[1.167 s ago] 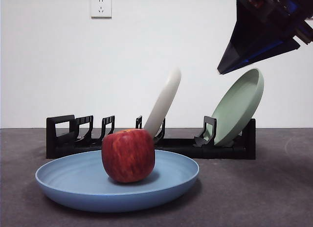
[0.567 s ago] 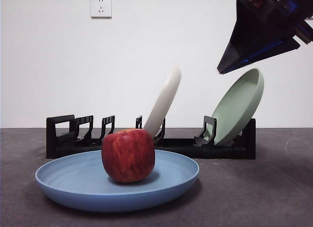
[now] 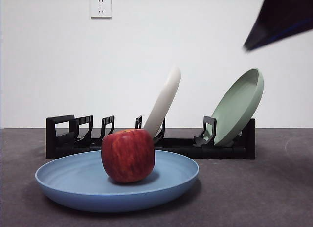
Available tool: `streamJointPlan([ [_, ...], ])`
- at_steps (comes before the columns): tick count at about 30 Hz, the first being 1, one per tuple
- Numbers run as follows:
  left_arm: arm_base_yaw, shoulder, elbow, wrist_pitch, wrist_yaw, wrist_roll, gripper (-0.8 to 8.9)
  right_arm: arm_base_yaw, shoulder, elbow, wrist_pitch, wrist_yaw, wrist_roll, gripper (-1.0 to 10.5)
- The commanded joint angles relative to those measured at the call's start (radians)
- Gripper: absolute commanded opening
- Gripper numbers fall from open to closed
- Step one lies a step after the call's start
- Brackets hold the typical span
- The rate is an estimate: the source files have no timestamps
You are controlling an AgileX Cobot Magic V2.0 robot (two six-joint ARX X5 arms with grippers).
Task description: Take the blue plate from the plate rack,put the plate on the table,take the apple from the table,put the apple in the plate
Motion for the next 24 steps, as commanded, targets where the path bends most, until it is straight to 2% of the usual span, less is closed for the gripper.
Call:
streamJointPlan([
  [1,0.003,-0.003,-0.014,0.005,-0.001,-0.003,-0.01,-0.085,-0.127,-0.024,0.006,0.003,-0.068,-0.2],
  [5,0.003,-0.003,-0.014,0.005,-0.001,-0.003,-0.01,-0.328,-0.342,-0.07,0.01,-0.008,-0.057,-0.2],
  [7,0.003,-0.003,-0.014,0.005,-0.001,-0.003,-0.01,-0.451,-0.437,-0.124,0.044,-0.072,-0.054,-0.2],
  [8,0.003,-0.003,-0.014,0.005,-0.001,-0.003,-0.01,-0.497,-0.478,-0.158,0.07,-0.102,-0.054,-0.2],
  [10,0.003,-0.003,-0.014,0.005,-0.001,-0.003,-0.01,-0.562,-0.561,-0.243,0.138,-0.109,-0.053,-0.2],
  [14,0.003,-0.003,-0.014,0.005,-0.001,-0.003,-0.01,-0.575,-0.653,-0.371,0.229,-0.109,-0.043,-0.2],
  [20,0.003,-0.003,-0.014,0.005,-0.001,-0.003,-0.01,-0.573,-0.754,-0.566,0.336,-0.108,0.023,-0.2],
  [24,0.003,-0.003,-0.014,0.005,-0.001,-0.003,-0.01,-0.558,-0.807,-0.648,0.339,-0.105,0.055,-0.2],
])
